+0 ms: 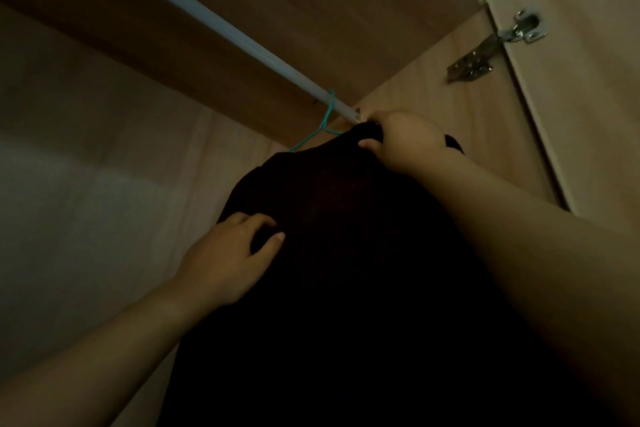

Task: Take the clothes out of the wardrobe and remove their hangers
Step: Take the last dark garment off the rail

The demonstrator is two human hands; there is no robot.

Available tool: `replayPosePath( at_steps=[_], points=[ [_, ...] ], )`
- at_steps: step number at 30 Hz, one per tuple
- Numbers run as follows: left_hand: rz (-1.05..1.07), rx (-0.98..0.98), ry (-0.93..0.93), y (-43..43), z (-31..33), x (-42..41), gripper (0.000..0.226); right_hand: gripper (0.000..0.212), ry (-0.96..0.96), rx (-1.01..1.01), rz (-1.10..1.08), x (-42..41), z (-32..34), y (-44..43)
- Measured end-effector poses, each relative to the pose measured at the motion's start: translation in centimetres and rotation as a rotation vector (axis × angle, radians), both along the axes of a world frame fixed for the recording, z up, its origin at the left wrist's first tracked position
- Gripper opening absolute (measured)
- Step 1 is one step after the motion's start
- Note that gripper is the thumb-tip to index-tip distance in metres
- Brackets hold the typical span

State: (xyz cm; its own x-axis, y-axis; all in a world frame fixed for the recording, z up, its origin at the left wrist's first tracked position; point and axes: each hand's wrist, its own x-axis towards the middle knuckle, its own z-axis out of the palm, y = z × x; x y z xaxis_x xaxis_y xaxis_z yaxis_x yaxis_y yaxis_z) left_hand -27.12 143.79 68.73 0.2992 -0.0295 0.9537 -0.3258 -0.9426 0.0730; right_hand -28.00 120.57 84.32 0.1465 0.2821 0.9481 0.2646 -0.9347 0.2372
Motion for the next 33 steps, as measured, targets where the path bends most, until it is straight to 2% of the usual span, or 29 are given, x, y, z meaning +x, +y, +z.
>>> replayPosePath(
  at_steps=[4,10,17,20,24,29,33],
  points=[
    [-0.058,0.006,-0.02,1.2,0.1,2.1,0.048,0.044,0.098,0.028,0.014,0.7,1.4,0.1],
    [-0.044,0.009,-0.013,3.5,0.5,3.6,0.073,0.026,0.077,0.165,0.27,2.1,2.8,-0.1],
    [-0.079,-0.067,-0.173,4.7,2.2,1.9,0.059,0.02,-0.098,0.273,0.287,-0.5,4.0,0.0],
    [-0.097,-0.104,-0.185,4.5,2.1,0.1,0.06,0.022,-0.059,0.288,0.378,0.3,1.4,0.7],
    [0.03,-0.096,-0.226,4.1,0.5,-2.0,0.058,0.022,0.079,0.373,0.542,1.7,-4.6,0.8],
    [0.196,0.042,-0.249,5.1,-2.3,-4.8,0.065,0.02,0.113,0.369,0.659,0.2,-13.1,0.0],
    [0.195,0.154,-0.14,5.9,-4.3,-7.1,0.065,0.023,0.11,0.348,0.737,-2.9,-18.8,-1.8]
  ],
)
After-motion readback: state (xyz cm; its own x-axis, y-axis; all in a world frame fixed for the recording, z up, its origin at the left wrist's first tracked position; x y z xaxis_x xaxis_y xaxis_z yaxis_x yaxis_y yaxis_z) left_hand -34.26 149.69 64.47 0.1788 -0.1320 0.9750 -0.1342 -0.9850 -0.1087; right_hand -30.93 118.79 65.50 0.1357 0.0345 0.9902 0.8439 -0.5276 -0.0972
